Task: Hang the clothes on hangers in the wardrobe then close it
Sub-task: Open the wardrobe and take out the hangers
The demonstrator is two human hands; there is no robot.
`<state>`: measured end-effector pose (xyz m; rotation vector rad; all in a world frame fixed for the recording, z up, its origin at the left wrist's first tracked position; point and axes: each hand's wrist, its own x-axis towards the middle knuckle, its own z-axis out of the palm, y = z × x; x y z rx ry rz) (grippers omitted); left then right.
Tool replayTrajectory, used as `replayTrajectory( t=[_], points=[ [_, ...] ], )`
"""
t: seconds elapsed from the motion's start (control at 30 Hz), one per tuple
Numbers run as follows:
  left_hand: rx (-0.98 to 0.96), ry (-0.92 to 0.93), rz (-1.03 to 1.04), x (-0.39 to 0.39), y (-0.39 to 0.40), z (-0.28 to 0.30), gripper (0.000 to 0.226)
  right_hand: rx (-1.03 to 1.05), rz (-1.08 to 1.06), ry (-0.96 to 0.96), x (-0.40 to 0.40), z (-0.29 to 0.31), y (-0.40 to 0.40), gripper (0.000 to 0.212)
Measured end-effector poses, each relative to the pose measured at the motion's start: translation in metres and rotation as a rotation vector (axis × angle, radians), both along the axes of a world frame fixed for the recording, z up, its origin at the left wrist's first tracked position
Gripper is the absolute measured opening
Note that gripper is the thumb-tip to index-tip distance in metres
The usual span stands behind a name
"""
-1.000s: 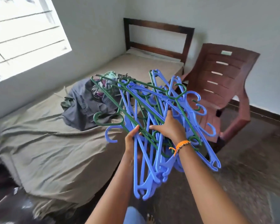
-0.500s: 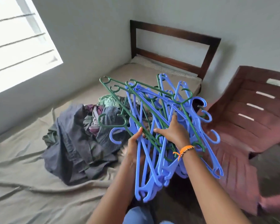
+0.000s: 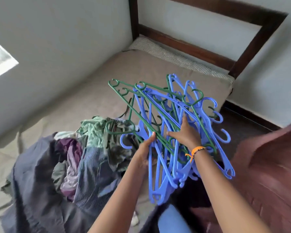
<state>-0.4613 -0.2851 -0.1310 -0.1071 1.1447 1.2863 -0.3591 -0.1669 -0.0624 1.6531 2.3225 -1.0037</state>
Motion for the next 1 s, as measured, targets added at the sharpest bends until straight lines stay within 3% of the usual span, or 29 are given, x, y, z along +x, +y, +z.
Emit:
replayTrajectory(
  t=[0.07, 0.2, 0.3, 0.47, 0.6, 0.67, 0.77, 0.8, 0.9, 1.0],
  points=[
    [-0.073, -0.035, 0.014, -0.018, 0.039, -0.029, 0.090, -0.006, 0.002, -0.042, -0.022, -0.025, 0.041, 0.103],
    [-0.120, -0.013, 0.011, -0.057, 0.102, -0.076, 0.076, -0.036, -0.015, -0.094, -0.058, -0.077, 0.107, 0.102],
    [-0.163, 0.062, -0.015, -0.082, 0.138, -0.111, 0.103, -0.057, -0.035, -0.101, -0.080, -0.113, 0.143, 0.101],
    [-0.259, 0.117, 0.041, -0.107, 0.180, -0.163, 0.114, -0.076, -0.052, -0.088, -0.107, -0.162, 0.183, 0.099],
    [-0.358, 0.202, -0.001, -0.117, 0.188, -0.180, 0.087, -0.176, -0.058, -0.071, -0.122, -0.193, 0.194, 0.094],
    [-0.418, 0.232, -0.075, -0.116, 0.182, -0.182, 0.093, -0.291, -0.055, -0.049, -0.125, -0.202, 0.192, 0.086],
    [-0.427, 0.386, -0.138, -0.108, 0.169, -0.167, 0.039, -0.377, -0.031, -0.023, -0.121, -0.207, 0.181, 0.078],
    [-0.414, 0.428, -0.136, -0.105, 0.165, -0.166, 0.030, -0.381, -0.032, -0.015, -0.120, -0.206, 0.176, 0.076],
    [-0.380, 0.497, -0.093, -0.098, 0.150, -0.143, 0.022, -0.291, -0.041, 0.002, -0.121, -0.199, 0.149, 0.069],
    [-0.404, 0.613, -0.082, -0.090, 0.120, -0.113, 0.042, -0.067, -0.026, 0.094, -0.128, -0.184, 0.105, 0.051]
  ],
)
